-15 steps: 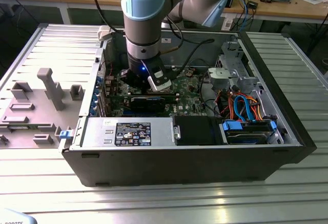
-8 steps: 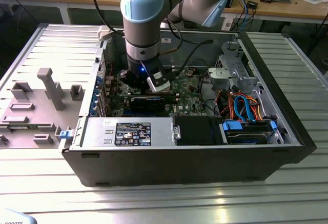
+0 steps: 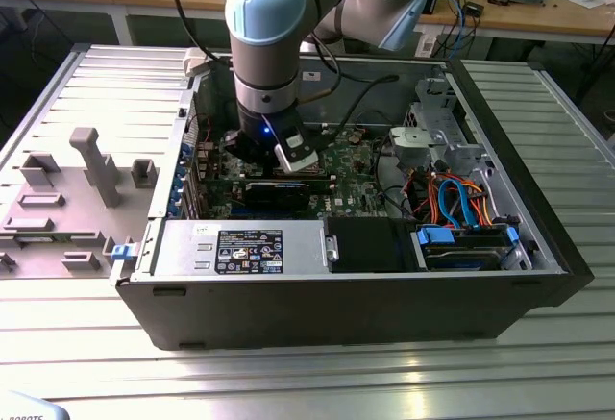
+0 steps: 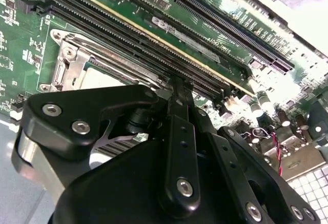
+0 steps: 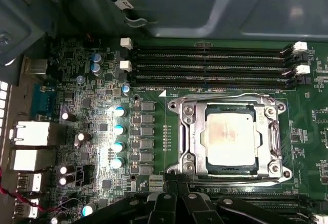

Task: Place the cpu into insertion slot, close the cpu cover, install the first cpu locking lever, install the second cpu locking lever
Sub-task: 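Install the second cpu locking lever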

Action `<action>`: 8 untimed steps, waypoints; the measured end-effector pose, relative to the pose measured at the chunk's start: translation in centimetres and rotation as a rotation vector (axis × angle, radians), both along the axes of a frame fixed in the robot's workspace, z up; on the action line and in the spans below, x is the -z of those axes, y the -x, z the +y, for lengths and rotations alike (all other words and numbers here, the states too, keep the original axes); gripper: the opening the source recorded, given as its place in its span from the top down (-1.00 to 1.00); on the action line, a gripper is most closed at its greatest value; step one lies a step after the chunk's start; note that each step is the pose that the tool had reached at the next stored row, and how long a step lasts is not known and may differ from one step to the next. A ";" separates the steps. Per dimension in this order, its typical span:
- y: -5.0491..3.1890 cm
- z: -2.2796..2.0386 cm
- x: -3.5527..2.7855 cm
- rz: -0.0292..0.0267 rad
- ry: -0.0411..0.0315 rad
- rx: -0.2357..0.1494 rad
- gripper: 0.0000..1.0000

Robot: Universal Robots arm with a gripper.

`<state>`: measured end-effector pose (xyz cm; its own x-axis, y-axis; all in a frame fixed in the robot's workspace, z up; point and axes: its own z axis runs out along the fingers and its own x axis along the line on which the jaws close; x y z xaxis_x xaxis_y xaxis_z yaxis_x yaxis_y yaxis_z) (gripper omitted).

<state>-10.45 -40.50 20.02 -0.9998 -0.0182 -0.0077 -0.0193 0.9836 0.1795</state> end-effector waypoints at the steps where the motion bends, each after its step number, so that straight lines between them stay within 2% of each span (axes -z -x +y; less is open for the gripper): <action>1: 0.07 0.60 0.15 -0.0002 -0.0020 0.000 0.79; 2: 0.20 0.87 -0.39 -0.0003 -0.0022 0.000 0.79; 3: 0.27 1.01 -1.20 -0.0002 -0.0022 0.000 0.79; 8: 0.29 1.08 -2.82 -0.0004 -0.0024 0.000 0.79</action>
<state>-10.74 -39.43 22.84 -0.9998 -0.0181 -0.0081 -0.0193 0.9831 0.1818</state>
